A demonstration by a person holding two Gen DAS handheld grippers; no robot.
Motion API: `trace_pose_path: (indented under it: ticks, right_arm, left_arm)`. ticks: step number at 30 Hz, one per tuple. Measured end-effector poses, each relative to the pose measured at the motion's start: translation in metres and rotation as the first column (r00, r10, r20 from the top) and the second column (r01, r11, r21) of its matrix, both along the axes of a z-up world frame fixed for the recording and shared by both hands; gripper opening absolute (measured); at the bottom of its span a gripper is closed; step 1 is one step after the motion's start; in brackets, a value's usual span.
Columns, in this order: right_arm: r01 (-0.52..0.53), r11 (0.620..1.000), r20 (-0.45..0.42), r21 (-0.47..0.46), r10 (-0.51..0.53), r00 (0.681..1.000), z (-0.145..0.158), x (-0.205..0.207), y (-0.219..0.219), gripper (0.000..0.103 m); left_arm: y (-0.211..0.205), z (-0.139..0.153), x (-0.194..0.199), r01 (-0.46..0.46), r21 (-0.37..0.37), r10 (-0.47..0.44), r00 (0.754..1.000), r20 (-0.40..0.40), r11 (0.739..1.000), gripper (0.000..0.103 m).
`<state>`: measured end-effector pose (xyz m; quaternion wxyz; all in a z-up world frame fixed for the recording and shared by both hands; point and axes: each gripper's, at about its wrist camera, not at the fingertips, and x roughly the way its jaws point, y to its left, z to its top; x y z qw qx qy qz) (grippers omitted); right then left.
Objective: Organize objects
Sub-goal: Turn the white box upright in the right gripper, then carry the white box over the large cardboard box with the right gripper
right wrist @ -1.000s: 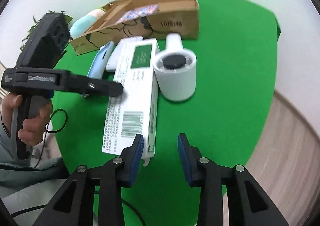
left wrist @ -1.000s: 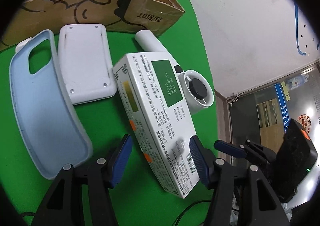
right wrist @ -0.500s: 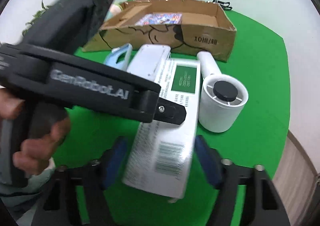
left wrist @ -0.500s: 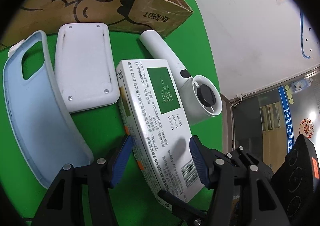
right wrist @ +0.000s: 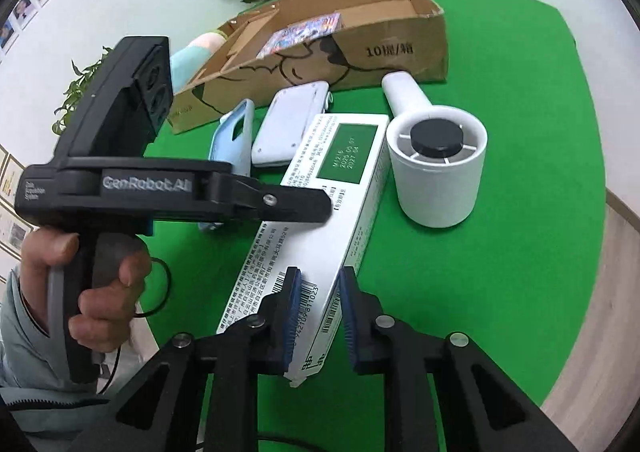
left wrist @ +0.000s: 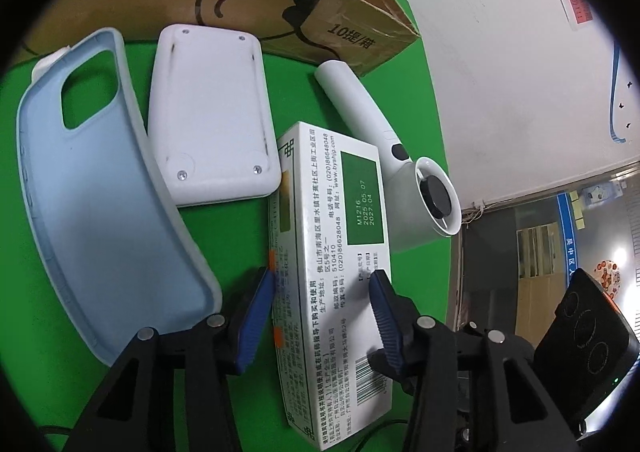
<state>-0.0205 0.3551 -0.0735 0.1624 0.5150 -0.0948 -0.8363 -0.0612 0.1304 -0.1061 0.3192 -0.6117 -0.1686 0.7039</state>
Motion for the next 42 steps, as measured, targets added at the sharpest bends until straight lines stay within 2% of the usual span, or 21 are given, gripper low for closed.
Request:
trace_pose_path:
  ticks: [3, 4, 5, 7, 8, 10, 12, 14, 16, 17, 21, 24, 29, 33, 36, 38, 42]
  right_arm:
    - [0.004, 1.0, 0.006, 0.007, -0.004, 1.0, 0.002, 0.002, -0.005, 0.025]
    - [-0.004, 1.0, 0.002, 0.017, 0.004, 1.0, 0.003, 0.002, -0.008, 0.036]
    - [-0.01, 1.0, 0.0, 0.019, 0.01, 1.0, 0.003, 0.003, -0.01, 0.053]
    - [-0.02, 0.999, -0.012, 0.042, 0.02, 1.0, 0.004, 0.004, -0.015, 0.067]
    - [-0.024, 0.997, -0.022, 0.072, 0.026, 0.999, 0.004, 0.004, -0.018, 0.068]
    - [-0.036, 0.988, -0.025, 0.148, 0.04, 0.999, 0.001, 0.004, -0.025, 0.068]
    - [-0.045, 0.979, -0.019, 0.201, 0.05, 0.999, -0.006, 0.003, -0.028, 0.063]
    - [-0.054, 0.971, -0.034, 0.235, 0.064, 0.997, -0.007, 0.005, -0.033, 0.062]
    - [-0.057, 0.966, -0.045, 0.253, 0.07, 0.997, -0.006, 0.007, -0.036, 0.061]
    - [-0.05, 0.969, -0.044, 0.243, 0.062, 0.997, -0.006, 0.007, -0.036, 0.061]
    - [-0.008, 0.996, -0.008, 0.092, 0.009, 1.0, -0.005, 0.009, -0.018, 0.061]
    - [0.016, 1.0, 0.003, 0.008, -0.016, 1.0, -0.003, 0.011, -0.009, 0.06]
    - [0.028, 0.999, -0.013, -0.037, -0.028, 1.0, 0.001, 0.013, -0.004, 0.06]
    - [0.021, 0.999, -0.077, -0.024, -0.022, 0.997, 0.018, 0.013, -0.006, 0.06]
    - [0.02, 1.0, -0.147, -0.015, -0.022, 0.989, 0.039, 0.011, -0.007, 0.06]
    - [0.019, 1.0, -0.205, -0.008, -0.02, 0.979, 0.056, 0.009, -0.008, 0.06]
    - [0.013, 0.999, -0.321, 0.029, -0.003, 0.947, 0.091, -0.003, -0.014, 0.06]
  left_arm:
    - [0.004, 0.001, 0.003, 0.007, -0.003, -0.007, 1.0, 0.007, 1.0, 0.047]
    - [0.007, 0.0, 0.006, 0.027, 0.007, -0.027, 0.999, 0.027, 1.0, 0.047]
    - [0.014, -0.002, 0.008, 0.046, 0.013, -0.046, 0.998, 0.04, 0.999, 0.047]
    - [0.022, -0.005, 0.014, 0.084, 0.01, -0.084, 0.995, 0.047, 0.996, 0.047]
    - [0.025, -0.004, 0.018, 0.1, -0.001, -0.1, 0.995, 0.028, 0.995, 0.047]
    - [0.028, -0.003, 0.018, 0.108, 0.004, -0.108, 0.994, 0.03, 0.994, 0.047]
    - [0.026, -0.005, 0.015, 0.088, 0.012, -0.089, 0.995, 0.044, 0.996, 0.048]
    - [0.021, -0.001, 0.013, 0.072, 0.018, -0.072, 0.997, 0.038, 0.997, 0.048]
    - [0.021, 0.003, 0.012, 0.055, -0.007, -0.055, 0.998, 0.018, 0.998, 0.054]
    - [0.019, 0.004, 0.01, 0.049, -0.013, -0.049, 0.999, 0.016, 0.999, 0.054]
    - [0.017, 0.01, 0.005, 0.051, 0.01, -0.051, 0.999, 0.019, 0.999, 0.054]
    - [0.021, 0.016, 0.003, 0.063, 0.013, -0.063, 0.998, 0.008, 0.998, 0.053]
    - [0.017, 0.031, -0.001, 0.063, 0.016, -0.063, 0.998, -0.016, 0.998, 0.052]
    - [0.008, 0.057, -0.001, 0.055, 0.024, -0.052, 0.994, -0.091, 0.998, 0.051]
    - [0.005, 0.087, -0.002, 0.046, 0.037, -0.039, 0.983, -0.18, 0.998, 0.05]
    - [0.001, 0.112, -0.005, 0.041, 0.044, -0.028, 0.966, -0.259, 0.998, 0.05]
    - [0.004, 0.147, -0.012, 0.04, 0.049, -0.02, 0.936, -0.353, 0.998, 0.05]
